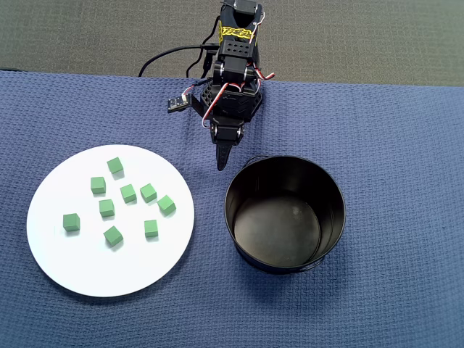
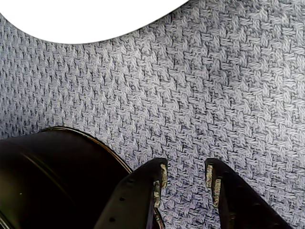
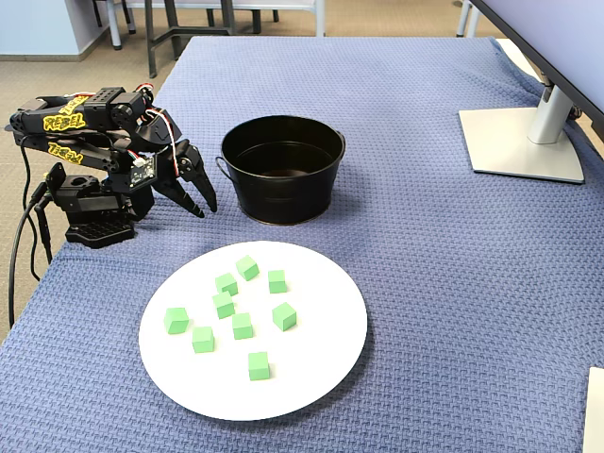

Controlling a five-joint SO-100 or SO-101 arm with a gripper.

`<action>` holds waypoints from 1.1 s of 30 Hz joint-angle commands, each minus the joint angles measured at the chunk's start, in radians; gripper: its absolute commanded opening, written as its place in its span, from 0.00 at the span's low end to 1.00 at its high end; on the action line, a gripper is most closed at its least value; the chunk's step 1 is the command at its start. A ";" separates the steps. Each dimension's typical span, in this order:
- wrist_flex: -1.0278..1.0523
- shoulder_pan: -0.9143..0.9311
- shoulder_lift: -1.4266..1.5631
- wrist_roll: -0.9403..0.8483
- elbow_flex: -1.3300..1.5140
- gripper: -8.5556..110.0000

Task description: Pick up the green cubes from the white plate and place them in the black recipient

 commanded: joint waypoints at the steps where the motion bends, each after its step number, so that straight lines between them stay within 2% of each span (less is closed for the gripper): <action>1: -0.064 0.072 -0.017 -0.012 -0.006 0.07; 13: -0.091 0.078 -0.023 -0.043 -0.008 0.08; 20: -0.086 0.230 -0.075 -0.249 -0.198 0.20; 26: -0.028 0.299 -0.189 -0.322 -0.376 0.22; 33: -0.069 0.316 -0.331 -0.543 -0.405 0.22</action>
